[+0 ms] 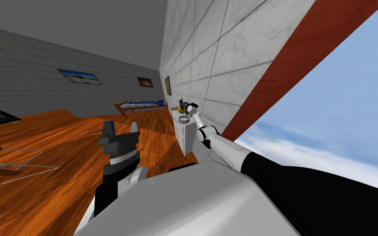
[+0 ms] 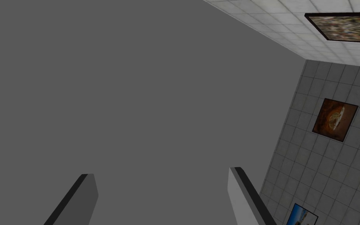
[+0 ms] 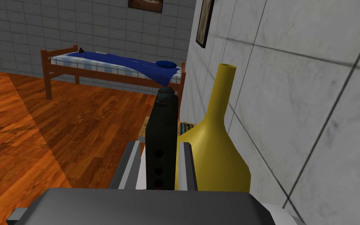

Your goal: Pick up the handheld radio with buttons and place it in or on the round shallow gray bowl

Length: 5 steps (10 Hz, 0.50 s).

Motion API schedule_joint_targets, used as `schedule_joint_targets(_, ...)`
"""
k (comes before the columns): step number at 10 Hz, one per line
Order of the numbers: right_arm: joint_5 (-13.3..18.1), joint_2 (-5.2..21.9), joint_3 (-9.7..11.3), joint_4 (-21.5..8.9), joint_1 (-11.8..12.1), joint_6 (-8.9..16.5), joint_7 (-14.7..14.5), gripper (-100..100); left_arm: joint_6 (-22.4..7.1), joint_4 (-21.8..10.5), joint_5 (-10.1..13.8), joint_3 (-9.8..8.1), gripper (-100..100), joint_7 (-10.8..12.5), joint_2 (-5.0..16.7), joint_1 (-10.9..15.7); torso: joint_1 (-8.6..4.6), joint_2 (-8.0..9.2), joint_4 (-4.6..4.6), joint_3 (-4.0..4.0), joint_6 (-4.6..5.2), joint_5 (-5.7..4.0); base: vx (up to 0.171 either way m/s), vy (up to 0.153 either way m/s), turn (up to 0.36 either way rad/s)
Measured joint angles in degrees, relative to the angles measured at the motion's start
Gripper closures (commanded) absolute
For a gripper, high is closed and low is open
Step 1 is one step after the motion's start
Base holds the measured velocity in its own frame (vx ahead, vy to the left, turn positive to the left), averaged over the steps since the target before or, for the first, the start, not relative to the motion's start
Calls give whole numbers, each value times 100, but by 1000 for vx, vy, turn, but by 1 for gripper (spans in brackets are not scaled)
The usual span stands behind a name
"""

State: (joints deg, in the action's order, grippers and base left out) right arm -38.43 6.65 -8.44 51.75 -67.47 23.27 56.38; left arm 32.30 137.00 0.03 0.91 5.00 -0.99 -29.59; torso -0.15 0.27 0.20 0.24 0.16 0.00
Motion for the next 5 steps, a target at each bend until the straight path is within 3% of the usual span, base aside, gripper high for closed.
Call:
schedule_joint_targets(2, -23, -2, 18, 63, -126, -16, 30, 100, -1, -1, 0, 0, 0, 0, 0, 2, -19, 53, 7, 28, 0, -6, -161, -67, 7)
schedule_joint_targets(3, -41, 0, -17, 41, -61, -22, 22, 100, -1, -1, 0, 1, 0, 0, 0, 2, -2, 55, 3, 28, -5, -4, -213, 30, 146)
schedule_joint_targets(4, 98, -48, -134, -64, -18, -24, 81, 100, -1, -1, 0, 1, 0, 0, -1, 3, 32, 67, 1, 32, -15, 5, -209, 60, 151)
schedule_joint_targets(5, -94, 19, -165, -392, -24, -107, 9, 100, -1, -1, 0, 2, 0, 0, -1, 3, 49, 65, 3, 32, -15, 9, -107, 39, 42)
